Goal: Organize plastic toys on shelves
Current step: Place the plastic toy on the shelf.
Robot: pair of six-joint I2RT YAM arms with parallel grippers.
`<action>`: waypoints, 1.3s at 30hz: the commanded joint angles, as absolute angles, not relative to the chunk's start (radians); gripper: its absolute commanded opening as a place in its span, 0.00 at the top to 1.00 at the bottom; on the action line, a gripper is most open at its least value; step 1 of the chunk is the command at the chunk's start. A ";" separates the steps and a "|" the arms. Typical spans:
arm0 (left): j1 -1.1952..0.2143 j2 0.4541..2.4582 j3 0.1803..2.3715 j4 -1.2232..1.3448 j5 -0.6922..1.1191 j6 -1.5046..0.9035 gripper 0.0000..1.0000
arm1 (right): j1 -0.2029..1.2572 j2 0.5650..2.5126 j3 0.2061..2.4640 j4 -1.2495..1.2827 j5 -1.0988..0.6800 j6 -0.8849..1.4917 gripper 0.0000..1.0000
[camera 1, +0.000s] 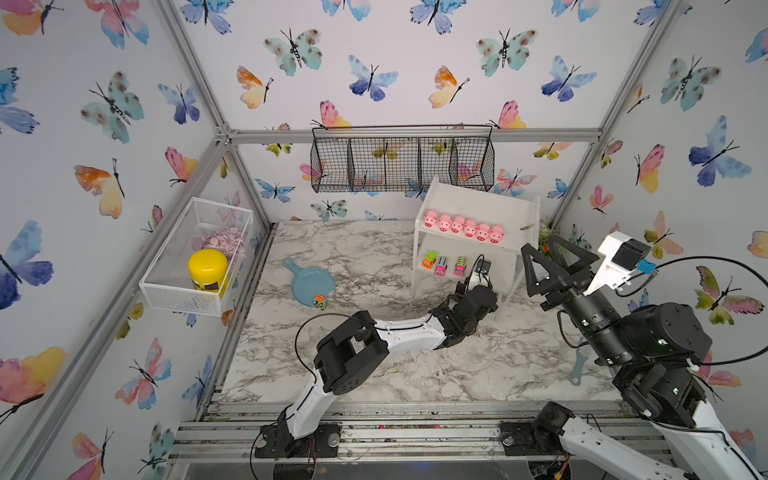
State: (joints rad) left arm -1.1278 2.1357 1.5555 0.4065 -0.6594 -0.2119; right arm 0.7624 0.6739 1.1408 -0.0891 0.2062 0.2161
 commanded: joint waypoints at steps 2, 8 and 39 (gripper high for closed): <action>-1.131 2.176 1.613 0.349 -0.747 -0.194 0.79 | 0.761 0.658 1.132 -0.093 0.212 0.203 0.25; -1.126 2.197 1.633 0.328 -0.775 -0.163 0.74 | 0.761 0.662 1.131 -0.091 0.210 0.203 0.25; -1.184 1.931 1.400 0.472 -0.612 -0.032 0.29 | 0.761 0.658 1.091 -0.050 0.225 0.203 0.25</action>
